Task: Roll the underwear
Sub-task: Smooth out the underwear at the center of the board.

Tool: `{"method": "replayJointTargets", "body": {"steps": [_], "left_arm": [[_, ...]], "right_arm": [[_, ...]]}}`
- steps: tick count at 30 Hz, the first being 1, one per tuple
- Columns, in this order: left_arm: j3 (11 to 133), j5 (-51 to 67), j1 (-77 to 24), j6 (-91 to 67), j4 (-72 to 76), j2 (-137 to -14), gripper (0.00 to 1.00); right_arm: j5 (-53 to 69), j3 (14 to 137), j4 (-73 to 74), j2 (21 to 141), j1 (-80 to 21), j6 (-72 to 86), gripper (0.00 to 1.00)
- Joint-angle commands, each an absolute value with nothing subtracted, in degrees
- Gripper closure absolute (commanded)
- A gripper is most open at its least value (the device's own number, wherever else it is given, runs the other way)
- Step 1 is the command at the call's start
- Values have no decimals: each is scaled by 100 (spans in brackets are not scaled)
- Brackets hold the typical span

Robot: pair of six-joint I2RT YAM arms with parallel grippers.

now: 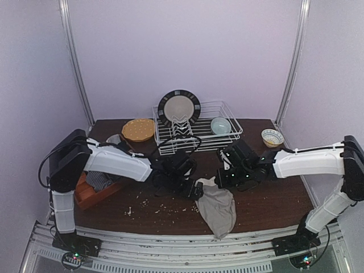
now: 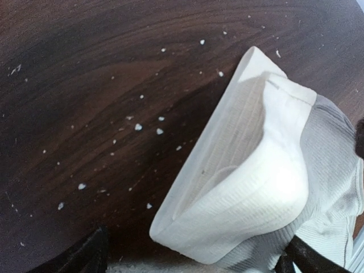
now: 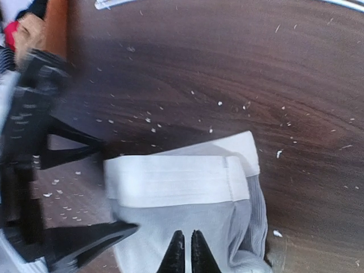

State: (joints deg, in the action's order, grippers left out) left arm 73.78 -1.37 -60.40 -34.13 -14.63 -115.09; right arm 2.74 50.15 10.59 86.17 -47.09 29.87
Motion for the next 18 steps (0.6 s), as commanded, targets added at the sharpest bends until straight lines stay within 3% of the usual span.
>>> {"method": "replayJointTargets", "body": {"steps": [1, 9, 18], "left_arm": [[7048, -307, -5985, -3472, -2032, -11243, 2], [6698, -266, -6003, -3250, -2028, -10536, 2], [6169, -918, -5999, -3242, -1404, -9372, 2]], "right_arm": [[-12, 5140, 1242, 9241, -4716, 2896, 97], [-125, 4787, 1251, 9212, -4650, 2881, 94], [523, 4882, 1214, 8350, -4663, 2609, 72]]}}
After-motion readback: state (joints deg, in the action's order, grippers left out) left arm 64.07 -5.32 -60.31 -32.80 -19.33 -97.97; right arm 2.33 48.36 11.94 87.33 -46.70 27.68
